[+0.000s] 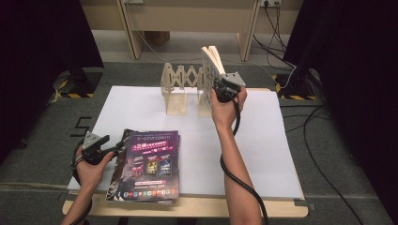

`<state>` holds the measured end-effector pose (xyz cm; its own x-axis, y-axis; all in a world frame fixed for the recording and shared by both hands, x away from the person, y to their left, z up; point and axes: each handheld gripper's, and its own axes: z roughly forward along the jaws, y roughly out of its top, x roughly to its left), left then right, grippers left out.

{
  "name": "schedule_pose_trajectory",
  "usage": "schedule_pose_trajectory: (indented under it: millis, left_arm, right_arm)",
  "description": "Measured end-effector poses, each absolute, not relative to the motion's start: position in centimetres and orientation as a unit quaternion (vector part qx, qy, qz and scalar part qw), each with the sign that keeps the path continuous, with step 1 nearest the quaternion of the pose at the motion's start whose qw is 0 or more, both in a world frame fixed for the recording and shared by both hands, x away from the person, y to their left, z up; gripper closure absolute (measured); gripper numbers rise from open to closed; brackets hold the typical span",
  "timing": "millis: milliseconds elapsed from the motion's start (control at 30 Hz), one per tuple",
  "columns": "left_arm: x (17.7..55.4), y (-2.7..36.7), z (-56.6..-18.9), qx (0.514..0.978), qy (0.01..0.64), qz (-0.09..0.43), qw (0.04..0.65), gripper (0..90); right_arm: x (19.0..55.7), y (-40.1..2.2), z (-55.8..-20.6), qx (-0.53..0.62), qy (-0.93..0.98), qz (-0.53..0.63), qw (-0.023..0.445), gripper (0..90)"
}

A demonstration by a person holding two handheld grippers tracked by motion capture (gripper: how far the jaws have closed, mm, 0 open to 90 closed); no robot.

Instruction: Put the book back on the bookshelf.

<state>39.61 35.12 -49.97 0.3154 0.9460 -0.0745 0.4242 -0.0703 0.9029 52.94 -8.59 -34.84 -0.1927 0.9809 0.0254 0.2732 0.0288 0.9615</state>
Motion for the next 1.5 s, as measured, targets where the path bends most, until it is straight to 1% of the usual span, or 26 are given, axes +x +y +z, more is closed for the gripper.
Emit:
schedule_pose_trajectory:
  millis: [200, 467, 1067, 1500]
  left_arm:
    - [39.6, 35.1, -50.0, 0.674, 0.509, 0.287, 0.452, 29.6]
    - [39.6, 35.1, -50.0, 0.675, 0.508, 0.285, 0.452, 29.4]
    - [39.7, 35.0, -50.0, 0.683, 0.504, 0.284, 0.446, 29.5]
    - [40.0, 34.9, -49.9, 0.686, 0.508, 0.271, 0.445, 33.9]
  right_arm:
    - [52.2, -8.8, -35.1, 0.519, 0.613, 0.473, 0.362, 62.7]
    - [51.0, -9.3, -34.8, 0.519, 0.612, 0.478, 0.357, 58.4]
    - [47.8, -10.1, -34.7, 0.521, 0.615, 0.481, 0.345, 56.4]
    - [45.9, -11.3, -35.7, 0.534, 0.626, 0.473, 0.317, 55.7]
